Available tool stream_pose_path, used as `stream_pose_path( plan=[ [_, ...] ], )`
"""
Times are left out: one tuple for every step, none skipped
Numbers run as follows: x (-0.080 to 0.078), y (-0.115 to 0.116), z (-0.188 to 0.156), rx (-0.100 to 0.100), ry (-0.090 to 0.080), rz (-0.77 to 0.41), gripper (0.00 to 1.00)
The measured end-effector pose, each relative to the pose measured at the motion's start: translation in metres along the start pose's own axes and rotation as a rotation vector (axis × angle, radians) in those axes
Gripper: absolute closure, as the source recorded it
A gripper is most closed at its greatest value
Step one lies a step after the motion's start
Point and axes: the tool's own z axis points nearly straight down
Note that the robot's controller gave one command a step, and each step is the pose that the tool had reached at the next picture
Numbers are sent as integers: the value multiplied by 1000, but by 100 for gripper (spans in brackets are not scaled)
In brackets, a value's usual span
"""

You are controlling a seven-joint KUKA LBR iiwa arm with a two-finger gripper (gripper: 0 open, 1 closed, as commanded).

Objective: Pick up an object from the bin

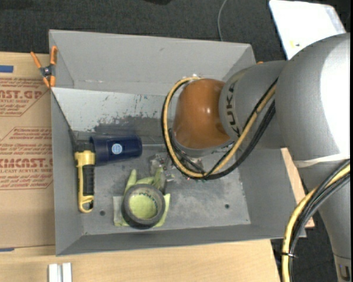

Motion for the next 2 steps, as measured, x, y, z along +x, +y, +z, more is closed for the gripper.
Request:
stream_pose_path(
  plan=[
    [4,4,-60,-1,5,-10,100],
    [4,15,-129,-1,10,-9,100]
  ],
)
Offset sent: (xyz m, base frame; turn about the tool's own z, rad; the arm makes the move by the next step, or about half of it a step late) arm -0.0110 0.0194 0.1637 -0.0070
